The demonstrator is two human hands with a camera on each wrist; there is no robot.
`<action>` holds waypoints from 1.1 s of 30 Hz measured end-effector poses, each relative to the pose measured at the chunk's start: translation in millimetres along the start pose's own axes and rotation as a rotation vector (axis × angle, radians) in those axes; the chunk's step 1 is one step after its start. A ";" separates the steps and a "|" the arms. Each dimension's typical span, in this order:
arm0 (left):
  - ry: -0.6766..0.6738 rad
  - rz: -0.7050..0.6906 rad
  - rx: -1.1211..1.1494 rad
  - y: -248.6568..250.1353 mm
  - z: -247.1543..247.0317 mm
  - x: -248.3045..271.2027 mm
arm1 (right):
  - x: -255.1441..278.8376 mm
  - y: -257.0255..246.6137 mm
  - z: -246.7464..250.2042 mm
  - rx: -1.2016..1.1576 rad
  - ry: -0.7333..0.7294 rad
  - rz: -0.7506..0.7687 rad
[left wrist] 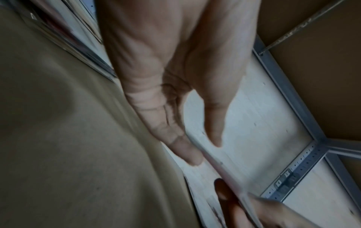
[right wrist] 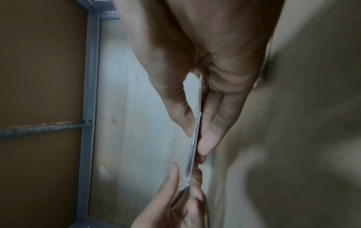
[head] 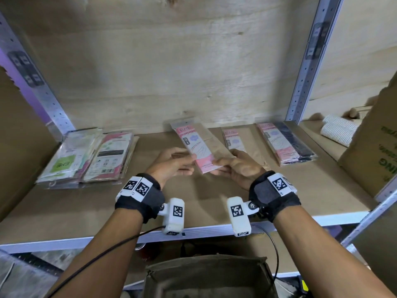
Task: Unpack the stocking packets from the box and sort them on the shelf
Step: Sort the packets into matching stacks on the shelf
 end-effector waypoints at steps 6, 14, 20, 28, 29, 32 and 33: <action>0.065 -0.029 0.019 -0.3 4.7 -2.7 | 4.8 3.1 -4.0 0.207 -0.070 -0.023; 0.005 -0.004 -0.050 -1.9 -5.7 -16.0 | -1.0 -16.2 34.1 0.506 0.089 0.033; -0.045 -0.035 -0.044 8.0 -39.5 -35.1 | 0.7 -38.8 68.0 0.538 0.225 0.062; -0.087 -0.011 -0.002 6.6 -89.2 -63.5 | 0.9 -66.3 122.7 0.714 0.390 0.071; -0.086 -0.006 -0.011 5.2 -93.9 -66.7 | 2.1 -68.8 127.5 0.750 0.415 0.076; -0.066 0.018 -0.046 0.9 -104.1 -74.6 | 7.5 -75.2 135.1 0.895 0.488 0.092; -0.062 0.026 -0.052 -0.3 -106.6 -76.4 | 9.3 -76.3 136.0 0.930 0.503 0.094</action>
Point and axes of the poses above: each hand's wrist, its own x-axis away from the middle knuckle, its own z-axis out of the back of the hand, y = z × x, the point moved 9 cm from there along -x, towards the middle knuckle, and after that the axes turned 1 degree about -x, right-handed, at the moved point
